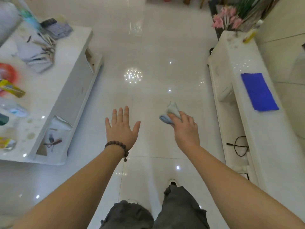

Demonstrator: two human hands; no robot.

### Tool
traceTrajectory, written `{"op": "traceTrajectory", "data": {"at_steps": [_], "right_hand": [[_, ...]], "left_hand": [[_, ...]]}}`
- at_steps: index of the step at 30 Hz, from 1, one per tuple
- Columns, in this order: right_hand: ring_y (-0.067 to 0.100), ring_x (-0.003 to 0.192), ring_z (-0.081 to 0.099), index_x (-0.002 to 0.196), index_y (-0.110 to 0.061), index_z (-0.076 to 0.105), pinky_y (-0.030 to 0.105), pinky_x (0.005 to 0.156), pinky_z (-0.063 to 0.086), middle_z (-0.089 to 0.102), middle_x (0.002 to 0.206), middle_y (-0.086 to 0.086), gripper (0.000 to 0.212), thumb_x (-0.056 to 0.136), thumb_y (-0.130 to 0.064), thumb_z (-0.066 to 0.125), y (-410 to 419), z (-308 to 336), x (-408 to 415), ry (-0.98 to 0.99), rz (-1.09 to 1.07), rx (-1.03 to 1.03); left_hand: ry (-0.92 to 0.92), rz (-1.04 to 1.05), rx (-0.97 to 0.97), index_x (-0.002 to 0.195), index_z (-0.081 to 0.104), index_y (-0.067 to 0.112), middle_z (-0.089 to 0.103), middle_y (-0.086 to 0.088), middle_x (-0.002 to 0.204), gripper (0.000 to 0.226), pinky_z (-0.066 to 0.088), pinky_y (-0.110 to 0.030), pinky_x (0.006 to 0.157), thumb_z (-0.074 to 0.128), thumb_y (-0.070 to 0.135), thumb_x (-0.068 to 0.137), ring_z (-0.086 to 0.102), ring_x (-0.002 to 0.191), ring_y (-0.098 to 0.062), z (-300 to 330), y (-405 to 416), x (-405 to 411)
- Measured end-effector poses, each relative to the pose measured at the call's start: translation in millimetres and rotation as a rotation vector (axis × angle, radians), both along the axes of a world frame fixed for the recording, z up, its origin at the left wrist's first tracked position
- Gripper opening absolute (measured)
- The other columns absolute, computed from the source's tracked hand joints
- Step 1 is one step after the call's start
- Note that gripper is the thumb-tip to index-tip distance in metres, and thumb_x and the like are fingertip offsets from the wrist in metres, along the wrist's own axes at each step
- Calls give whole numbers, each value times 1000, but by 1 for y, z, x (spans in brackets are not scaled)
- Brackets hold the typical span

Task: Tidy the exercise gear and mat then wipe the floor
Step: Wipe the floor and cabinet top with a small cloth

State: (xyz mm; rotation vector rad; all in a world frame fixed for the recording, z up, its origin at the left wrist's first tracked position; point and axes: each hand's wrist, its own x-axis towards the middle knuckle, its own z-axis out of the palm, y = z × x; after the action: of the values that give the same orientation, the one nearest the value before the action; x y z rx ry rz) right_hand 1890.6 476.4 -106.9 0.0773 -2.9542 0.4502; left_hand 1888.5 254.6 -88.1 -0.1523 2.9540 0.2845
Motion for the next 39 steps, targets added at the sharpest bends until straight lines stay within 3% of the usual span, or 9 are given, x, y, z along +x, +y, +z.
{"op": "traceTrajectory", "data": {"at_steps": [12,16,26,39], "right_hand": [[36,116,47,136,-31,47,50,91,42,48,136,12,59,85,-7,64,52,22,-50,-19,-216,23],[35,110,50,133,-32,50,46,88,43,50,132,10,57,84,-8,66,83,14,-113,-28,-268,29],[31,124,38,140,-36,40,45,101,36,38,144,6,55,92,-14,55,179,27,-277,-77,-392,16],[32,126,37,142,-35,38,45,99,37,38,143,7,62,90,-10,57,214,5,-485,-112,-591,-13]], "left_hand": [[13,-247,17,153,-9,22,-2,-1,162,73,-1,-49,119,14,60,95,-8,148,-21,11,66,-99],[15,-272,10,153,-10,23,-3,0,162,74,-2,-49,119,14,61,94,-9,148,-20,3,102,-165],[-1,-354,3,152,-13,23,-7,-1,162,73,-4,-48,119,13,60,95,-12,148,-20,23,196,-341],[-6,-597,4,153,-10,22,-5,-1,162,70,-5,-47,119,14,58,97,-11,148,-19,8,250,-594]]}}
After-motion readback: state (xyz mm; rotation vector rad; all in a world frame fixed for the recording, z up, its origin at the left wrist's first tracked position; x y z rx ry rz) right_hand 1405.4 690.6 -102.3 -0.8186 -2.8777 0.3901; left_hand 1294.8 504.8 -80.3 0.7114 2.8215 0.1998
